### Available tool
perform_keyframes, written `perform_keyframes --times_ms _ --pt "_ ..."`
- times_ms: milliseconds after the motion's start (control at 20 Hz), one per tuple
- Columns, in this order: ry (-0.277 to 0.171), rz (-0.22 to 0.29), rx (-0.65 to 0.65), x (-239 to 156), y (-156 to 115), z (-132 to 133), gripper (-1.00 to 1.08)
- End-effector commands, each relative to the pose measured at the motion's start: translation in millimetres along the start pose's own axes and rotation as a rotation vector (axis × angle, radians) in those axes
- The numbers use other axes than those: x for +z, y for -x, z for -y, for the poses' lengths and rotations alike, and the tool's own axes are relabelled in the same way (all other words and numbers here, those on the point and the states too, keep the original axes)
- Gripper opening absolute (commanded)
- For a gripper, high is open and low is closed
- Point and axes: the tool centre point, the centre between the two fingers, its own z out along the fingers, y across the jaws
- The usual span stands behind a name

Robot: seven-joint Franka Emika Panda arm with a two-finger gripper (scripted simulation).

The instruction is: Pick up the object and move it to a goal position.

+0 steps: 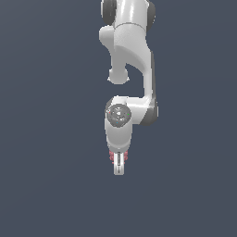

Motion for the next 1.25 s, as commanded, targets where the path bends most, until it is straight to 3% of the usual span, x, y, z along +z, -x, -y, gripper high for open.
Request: perform_keyframes --times_ms 0,650,900,1200 --pt "-0.001 0.001 -0.002 -3 24 -2 -1.0" --pt "-0.001 0.001 -0.002 -20 168 -9 -1.0" --pt "-0.001 0.001 -0.002 -24 197 -9 -1.0" --pt "-0.001 0.001 -0.002 -24 203 -8 -1.0"
